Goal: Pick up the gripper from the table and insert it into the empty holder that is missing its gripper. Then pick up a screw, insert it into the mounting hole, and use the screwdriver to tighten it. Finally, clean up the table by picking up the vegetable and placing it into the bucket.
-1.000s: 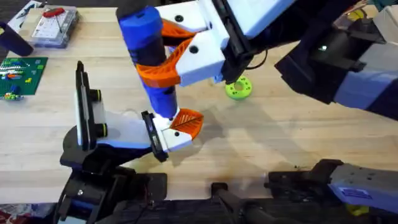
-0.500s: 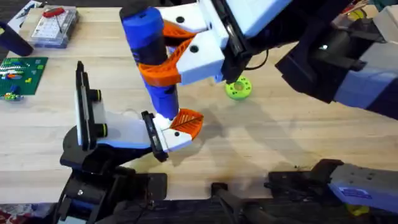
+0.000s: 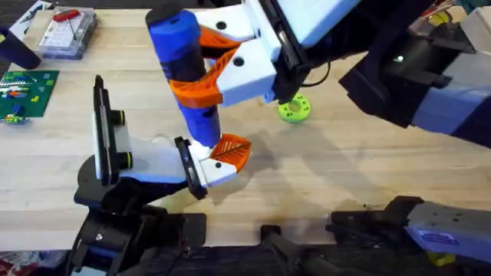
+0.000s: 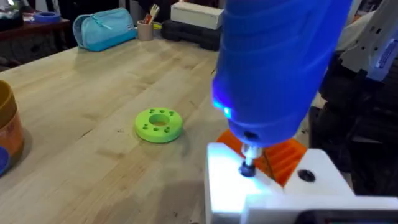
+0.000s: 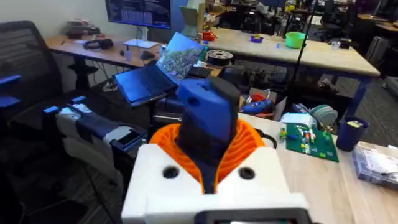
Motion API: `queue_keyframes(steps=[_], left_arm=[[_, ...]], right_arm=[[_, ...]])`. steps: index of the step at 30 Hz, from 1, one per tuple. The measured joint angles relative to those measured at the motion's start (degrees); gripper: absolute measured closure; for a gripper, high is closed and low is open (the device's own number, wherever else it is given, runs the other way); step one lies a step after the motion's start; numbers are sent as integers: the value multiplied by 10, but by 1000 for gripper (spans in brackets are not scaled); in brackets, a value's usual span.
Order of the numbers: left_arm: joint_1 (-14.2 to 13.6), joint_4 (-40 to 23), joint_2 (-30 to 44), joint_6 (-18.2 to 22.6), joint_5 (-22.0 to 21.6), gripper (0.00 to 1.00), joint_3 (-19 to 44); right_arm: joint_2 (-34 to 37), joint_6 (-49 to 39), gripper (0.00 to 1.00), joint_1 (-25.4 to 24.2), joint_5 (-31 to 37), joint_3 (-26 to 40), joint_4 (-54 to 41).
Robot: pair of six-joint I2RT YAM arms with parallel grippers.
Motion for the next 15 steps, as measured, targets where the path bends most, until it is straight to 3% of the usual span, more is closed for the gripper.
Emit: queue_keyframes(steps=[15], left_arm=[[0,0,0,0,0,988,0]], right_arm=[[0,-5,952,2,0,0,-3]])
